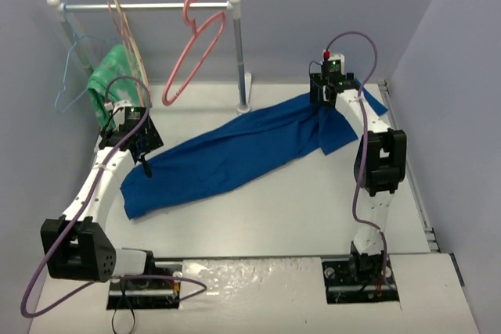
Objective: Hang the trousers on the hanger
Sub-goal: Fold the trousers at the center of the board.
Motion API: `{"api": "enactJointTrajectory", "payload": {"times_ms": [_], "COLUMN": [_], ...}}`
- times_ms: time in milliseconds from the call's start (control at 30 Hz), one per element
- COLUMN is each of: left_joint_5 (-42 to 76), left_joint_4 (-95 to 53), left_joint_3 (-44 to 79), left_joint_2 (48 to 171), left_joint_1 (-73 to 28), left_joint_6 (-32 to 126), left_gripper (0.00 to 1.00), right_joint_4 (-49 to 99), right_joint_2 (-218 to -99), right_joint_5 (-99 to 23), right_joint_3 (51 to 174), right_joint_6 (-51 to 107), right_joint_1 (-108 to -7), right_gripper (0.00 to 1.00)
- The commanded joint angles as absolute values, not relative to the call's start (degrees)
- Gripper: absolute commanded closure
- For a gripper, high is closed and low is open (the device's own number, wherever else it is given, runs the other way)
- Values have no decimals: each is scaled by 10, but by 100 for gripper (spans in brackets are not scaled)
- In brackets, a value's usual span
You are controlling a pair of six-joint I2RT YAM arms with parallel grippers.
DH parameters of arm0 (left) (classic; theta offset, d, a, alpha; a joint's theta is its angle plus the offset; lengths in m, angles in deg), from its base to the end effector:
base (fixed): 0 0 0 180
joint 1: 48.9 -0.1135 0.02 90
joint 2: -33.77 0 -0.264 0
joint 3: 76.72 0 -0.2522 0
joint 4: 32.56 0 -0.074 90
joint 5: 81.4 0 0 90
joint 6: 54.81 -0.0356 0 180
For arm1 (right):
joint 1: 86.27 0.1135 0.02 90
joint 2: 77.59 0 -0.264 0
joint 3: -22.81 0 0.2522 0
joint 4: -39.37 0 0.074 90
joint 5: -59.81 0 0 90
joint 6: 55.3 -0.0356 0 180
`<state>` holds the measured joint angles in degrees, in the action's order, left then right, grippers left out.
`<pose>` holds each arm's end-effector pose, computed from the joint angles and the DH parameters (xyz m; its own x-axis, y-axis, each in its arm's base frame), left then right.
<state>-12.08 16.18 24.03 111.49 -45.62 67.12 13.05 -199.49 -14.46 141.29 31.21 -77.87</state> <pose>0.2891 -0.0040 0.2994 -0.5234 -0.4656 -0.7136 -0.5453 0.8266 -0.1393 0.5013 0.0643 0.2689 -0.4842 -0.0123 -0.8749 0.1220 0.9892 -0.0814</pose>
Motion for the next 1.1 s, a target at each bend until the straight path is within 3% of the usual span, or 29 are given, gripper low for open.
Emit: {"api": "enactJointTrajectory", "payload": {"times_ms": [0, 233, 533, 733, 1067], "left_joint_5": [-141, -120, -107, -109, -60], "left_joint_4": [174, 184, 168, 175, 195], "left_joint_3": [263, 317, 352, 362, 344], "left_joint_2": [1027, 913, 851, 847, 881], "left_joint_1": [-383, -363, -363, -363, -348], "left_joint_6": [649, 620, 589, 586, 609], "left_gripper": [16, 16, 14, 14, 14], "right_joint_4": [172, 273, 348, 267, 122], "right_joint_2": [-1847, -1801, -1906, -1896, -1834], "right_joint_5": [-241, -265, -272, -285, -294], "right_joint_3": [1324, 1155, 1055, 995, 911], "right_joint_6": [309, 298, 275, 221, 52], "right_joint_1": [-721, -585, -520, -493, -361], "right_gripper": [16, 15, 15, 17, 16]}}
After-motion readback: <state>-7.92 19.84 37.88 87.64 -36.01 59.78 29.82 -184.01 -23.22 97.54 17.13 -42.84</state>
